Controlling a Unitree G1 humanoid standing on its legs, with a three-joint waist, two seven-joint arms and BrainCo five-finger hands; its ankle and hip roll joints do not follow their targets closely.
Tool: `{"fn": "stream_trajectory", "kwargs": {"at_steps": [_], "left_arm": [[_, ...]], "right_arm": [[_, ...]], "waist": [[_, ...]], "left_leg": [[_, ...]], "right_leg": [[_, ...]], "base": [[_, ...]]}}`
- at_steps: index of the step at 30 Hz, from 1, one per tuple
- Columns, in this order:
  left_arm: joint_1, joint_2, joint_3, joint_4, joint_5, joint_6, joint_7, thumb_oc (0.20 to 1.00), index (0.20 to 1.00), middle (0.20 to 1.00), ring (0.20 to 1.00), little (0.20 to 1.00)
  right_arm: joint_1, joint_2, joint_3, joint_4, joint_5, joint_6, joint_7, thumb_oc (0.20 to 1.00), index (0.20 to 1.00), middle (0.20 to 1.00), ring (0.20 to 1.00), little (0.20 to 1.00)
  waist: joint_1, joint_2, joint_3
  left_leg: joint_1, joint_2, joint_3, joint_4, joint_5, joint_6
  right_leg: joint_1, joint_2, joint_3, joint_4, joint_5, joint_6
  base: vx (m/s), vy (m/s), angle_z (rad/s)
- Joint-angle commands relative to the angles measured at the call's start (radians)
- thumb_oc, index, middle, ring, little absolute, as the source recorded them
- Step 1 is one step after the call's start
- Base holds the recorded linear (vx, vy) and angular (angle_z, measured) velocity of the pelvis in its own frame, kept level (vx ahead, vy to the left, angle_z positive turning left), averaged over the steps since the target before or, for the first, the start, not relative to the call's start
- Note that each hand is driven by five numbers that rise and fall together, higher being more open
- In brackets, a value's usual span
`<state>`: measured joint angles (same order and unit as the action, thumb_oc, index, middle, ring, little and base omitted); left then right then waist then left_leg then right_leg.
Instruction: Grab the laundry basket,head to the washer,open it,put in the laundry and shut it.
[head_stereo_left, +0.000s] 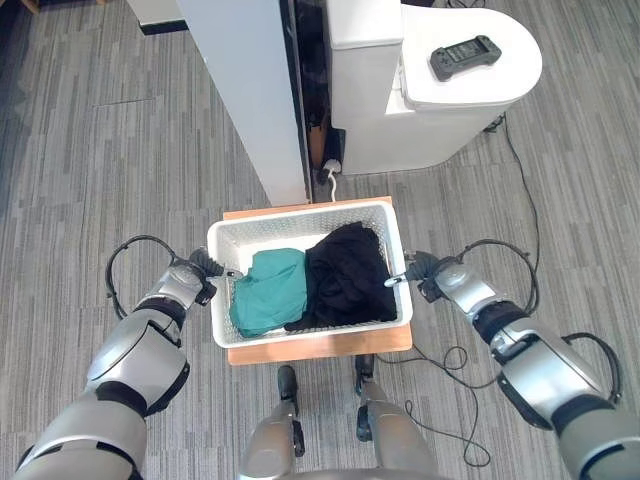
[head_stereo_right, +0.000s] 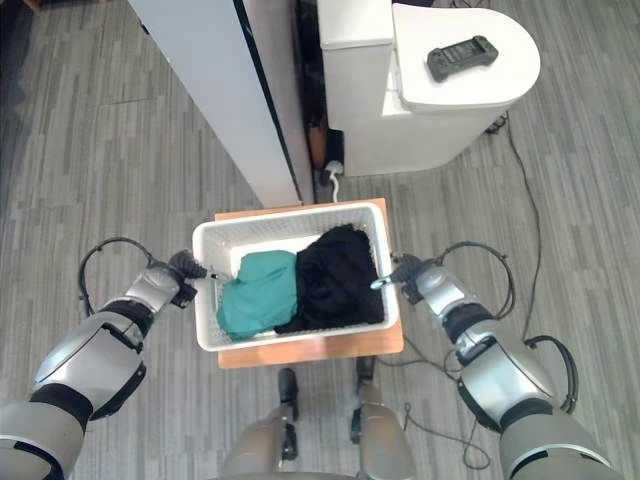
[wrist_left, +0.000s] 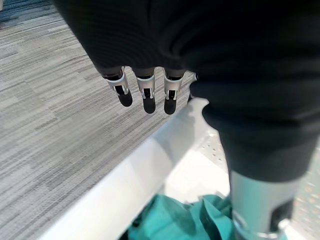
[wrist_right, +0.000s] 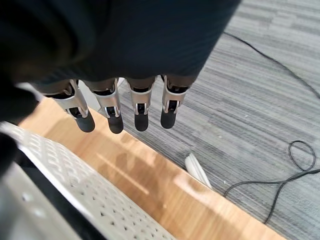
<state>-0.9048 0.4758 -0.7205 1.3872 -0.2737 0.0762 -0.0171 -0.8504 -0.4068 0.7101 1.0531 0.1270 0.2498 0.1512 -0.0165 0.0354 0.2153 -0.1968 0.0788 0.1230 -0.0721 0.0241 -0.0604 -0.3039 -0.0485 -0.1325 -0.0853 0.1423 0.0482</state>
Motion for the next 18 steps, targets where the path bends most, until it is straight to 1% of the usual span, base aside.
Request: {"fn": "stream_trajectory", "kwargs": {"at_steps": [1,6,10,13,18], "left_arm": [[-0.097,0.054,0.017,0.087,0.021,0.009,0.032,1.000,1.000,1.000,1.000,1.000],[-0.091,0.056,0.023,0.097,0.026,0.010,0.033,1.000,1.000,1.000,1.000,1.000],[-0.090,0.039,0.024,0.093,0.023,0.008,0.037,1.000,1.000,1.000,1.000,1.000],[-0.082,0.025,0.029,0.097,0.020,0.008,0.040,1.000,1.000,1.000,1.000,1.000],[-0.067,0.024,0.042,0.098,0.026,0.006,0.044,1.000,1.000,1.000,1.000,1.000]], "right_arm": [[-0.072,0.049,0.034,0.082,0.012,-0.004,0.002,1.000,1.000,1.000,1.000,1.000],[-0.092,0.057,0.048,0.102,0.019,-0.010,0.006,1.000,1.000,1.000,1.000,1.000],[-0.100,0.076,0.063,0.128,0.020,-0.012,0.014,1.000,1.000,1.000,1.000,1.000],[-0.097,0.090,0.065,0.142,0.035,-0.013,0.015,1.000,1.000,1.000,1.000,1.000],[-0.089,0.092,0.063,0.133,0.040,-0.018,0.015,1.000,1.000,1.000,1.000,1.000]], "waist": [[0.013,-0.045,0.039],[0.015,-0.051,0.037],[0.016,-0.052,0.041],[0.016,-0.048,0.044],[0.019,-0.044,0.044]], "left_leg": [[-0.084,-0.019,-0.069,-0.015,0.124,-0.014],[-0.089,-0.017,-0.064,-0.015,0.125,-0.013],[-0.091,-0.017,-0.063,-0.015,0.126,-0.013],[-0.090,-0.018,-0.066,-0.015,0.126,-0.014],[-0.089,-0.018,-0.068,-0.015,0.127,-0.014]], "right_leg": [[0.055,-0.095,-0.025,-0.002,0.007,0.103],[0.049,-0.095,-0.023,-0.002,0.009,0.102],[0.048,-0.094,-0.026,-0.002,0.009,0.101],[0.050,-0.096,-0.028,-0.002,0.008,0.100],[0.051,-0.097,-0.031,-0.002,0.007,0.099]], "base": [[0.00,0.000,0.00],[0.00,0.000,0.00],[0.00,0.000,0.00],[-0.01,0.000,-0.02],[0.00,-0.002,-0.02]]}}
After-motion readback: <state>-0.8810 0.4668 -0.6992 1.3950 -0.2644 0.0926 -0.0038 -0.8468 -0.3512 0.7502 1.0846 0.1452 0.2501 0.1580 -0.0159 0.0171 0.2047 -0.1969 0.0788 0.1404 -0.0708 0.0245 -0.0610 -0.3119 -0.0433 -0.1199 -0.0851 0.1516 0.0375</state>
